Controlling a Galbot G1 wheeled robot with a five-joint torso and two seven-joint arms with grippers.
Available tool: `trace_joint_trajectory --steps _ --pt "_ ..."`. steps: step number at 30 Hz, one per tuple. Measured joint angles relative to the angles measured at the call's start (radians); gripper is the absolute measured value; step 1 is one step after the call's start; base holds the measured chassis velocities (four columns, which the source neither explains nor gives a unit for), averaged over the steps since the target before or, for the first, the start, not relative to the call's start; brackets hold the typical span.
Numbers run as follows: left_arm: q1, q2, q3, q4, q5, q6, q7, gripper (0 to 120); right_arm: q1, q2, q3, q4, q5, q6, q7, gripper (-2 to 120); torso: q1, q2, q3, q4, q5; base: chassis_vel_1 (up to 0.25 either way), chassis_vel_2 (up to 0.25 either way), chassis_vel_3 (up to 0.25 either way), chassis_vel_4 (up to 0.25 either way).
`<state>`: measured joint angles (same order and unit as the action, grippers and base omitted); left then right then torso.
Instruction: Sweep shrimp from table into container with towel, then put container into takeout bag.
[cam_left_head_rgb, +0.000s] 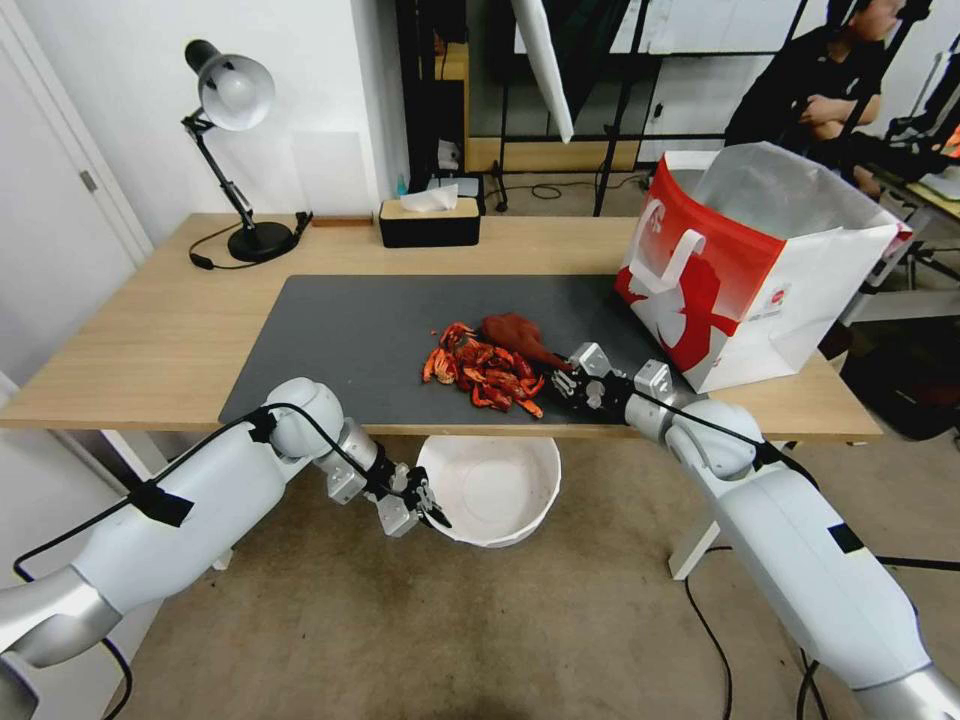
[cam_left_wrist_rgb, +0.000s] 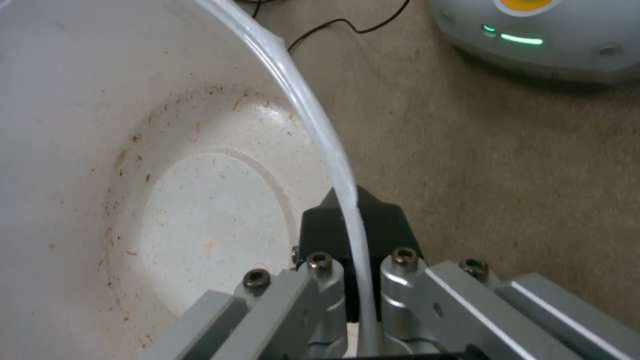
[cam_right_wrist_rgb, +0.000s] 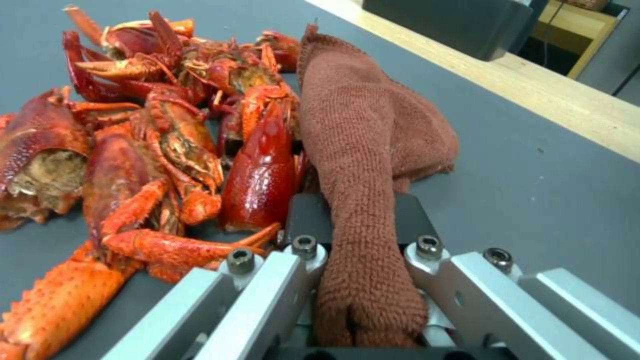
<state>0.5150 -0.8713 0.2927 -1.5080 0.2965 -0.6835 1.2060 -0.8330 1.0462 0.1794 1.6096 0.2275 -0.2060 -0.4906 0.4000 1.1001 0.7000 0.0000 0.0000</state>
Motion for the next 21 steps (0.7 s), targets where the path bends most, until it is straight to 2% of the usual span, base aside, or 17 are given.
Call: trace_joint_trajectory --steps 21 --pt "-0.006 0.006 -0.010 0.011 -0.006 0.001 0.000 0 -0.127 -0.009 0.047 0.132 0.006 -0.014 0.032 7 0.000 0.000 0.000 0.0000 0.0000 0.000 0.000 0.000 0.000"
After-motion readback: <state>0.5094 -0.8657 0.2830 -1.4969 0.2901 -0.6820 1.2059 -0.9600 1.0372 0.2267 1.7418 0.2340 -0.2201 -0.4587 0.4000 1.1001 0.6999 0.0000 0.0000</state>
